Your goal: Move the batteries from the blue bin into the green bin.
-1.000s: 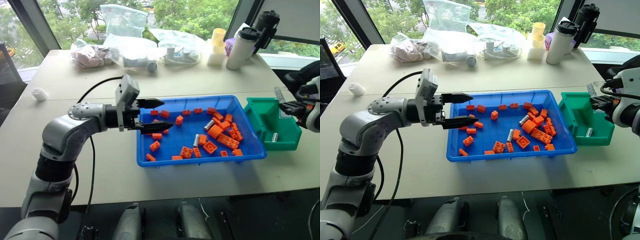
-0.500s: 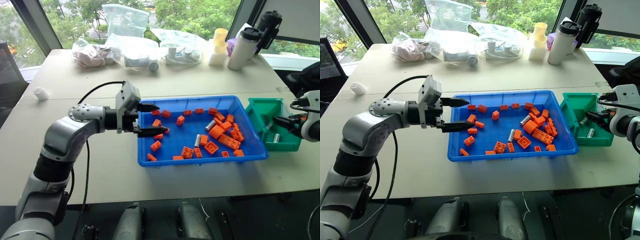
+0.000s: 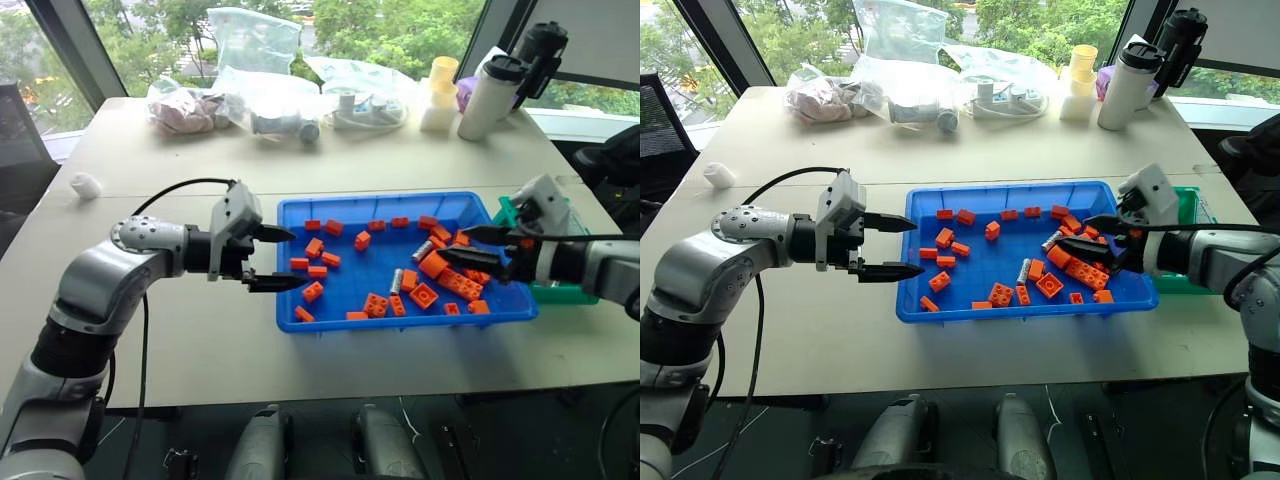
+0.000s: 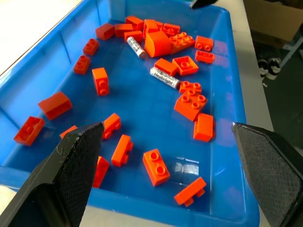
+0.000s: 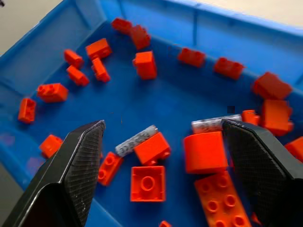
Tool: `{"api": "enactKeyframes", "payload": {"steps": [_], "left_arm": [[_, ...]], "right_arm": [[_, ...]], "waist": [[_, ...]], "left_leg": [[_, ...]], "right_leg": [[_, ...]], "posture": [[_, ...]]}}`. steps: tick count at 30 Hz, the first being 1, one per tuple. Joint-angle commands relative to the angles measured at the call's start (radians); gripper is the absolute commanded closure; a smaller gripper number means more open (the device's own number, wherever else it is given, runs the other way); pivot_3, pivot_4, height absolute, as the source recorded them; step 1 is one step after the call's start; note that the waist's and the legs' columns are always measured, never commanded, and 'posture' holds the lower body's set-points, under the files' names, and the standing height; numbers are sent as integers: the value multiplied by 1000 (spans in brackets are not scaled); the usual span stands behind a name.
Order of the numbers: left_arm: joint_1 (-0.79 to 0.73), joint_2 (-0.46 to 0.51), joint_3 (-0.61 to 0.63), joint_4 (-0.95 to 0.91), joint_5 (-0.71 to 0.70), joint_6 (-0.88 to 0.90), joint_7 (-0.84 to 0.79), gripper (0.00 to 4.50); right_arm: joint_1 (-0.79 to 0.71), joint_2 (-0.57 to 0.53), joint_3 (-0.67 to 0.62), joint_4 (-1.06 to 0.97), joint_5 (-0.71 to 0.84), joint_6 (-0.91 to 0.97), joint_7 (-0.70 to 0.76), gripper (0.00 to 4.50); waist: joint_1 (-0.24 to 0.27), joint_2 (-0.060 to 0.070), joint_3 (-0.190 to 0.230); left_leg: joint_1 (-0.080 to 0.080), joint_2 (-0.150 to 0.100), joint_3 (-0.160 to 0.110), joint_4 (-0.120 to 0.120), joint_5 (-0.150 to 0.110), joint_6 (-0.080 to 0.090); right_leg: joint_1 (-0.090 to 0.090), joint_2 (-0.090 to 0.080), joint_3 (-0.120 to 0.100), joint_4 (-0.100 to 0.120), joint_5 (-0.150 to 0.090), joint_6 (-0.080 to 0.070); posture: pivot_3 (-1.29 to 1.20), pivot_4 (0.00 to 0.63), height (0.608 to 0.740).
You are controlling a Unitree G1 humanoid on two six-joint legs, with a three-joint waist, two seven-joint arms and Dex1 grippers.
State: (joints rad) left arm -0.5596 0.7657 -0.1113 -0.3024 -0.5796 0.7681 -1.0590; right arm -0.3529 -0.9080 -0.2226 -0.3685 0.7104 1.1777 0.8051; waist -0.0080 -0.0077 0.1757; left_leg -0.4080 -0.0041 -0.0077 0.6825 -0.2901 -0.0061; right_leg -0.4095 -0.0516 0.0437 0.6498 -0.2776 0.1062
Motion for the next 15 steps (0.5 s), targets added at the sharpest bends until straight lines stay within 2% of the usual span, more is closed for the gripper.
{"api": "enactKeyframes", "payload": {"steps": [1,7,8,9,15], "left_arm": [[-15,-3,7,-29,-2,-3,6,0],[-6,-8,8,-36,2,-2,15,0],[-2,-8,11,-38,1,-1,18,0],[3,-7,14,-42,0,0,24,0],[35,-4,31,-69,-9,10,50,0]], "right_arm": [[-12,-35,148,-8,-98,-149,54,447],[-88,-64,358,141,-281,-413,199,447],[-103,-53,374,162,-294,-433,209,447],[-120,-42,390,182,-304,-449,226,211],[-183,2,440,273,-389,-528,244,211]], "waist": [[-3,0,0],[-5,0,0],[-5,0,0],[-6,0,0],[-5,0,0]], "left_leg": [[0,0,0,0,0,0],[0,0,1,0,0,0],[0,0,1,0,0,0],[0,1,1,0,0,0],[0,1,0,0,0,0]], "right_leg": [[0,0,0,0,0,0],[-1,1,0,0,0,0],[-1,1,0,0,0,0],[-1,1,0,0,0,0],[-1,1,0,0,0,0]], "posture": [[0,150,740],[0,150,740],[0,150,740],[0,150,740],[0,150,740]]}}
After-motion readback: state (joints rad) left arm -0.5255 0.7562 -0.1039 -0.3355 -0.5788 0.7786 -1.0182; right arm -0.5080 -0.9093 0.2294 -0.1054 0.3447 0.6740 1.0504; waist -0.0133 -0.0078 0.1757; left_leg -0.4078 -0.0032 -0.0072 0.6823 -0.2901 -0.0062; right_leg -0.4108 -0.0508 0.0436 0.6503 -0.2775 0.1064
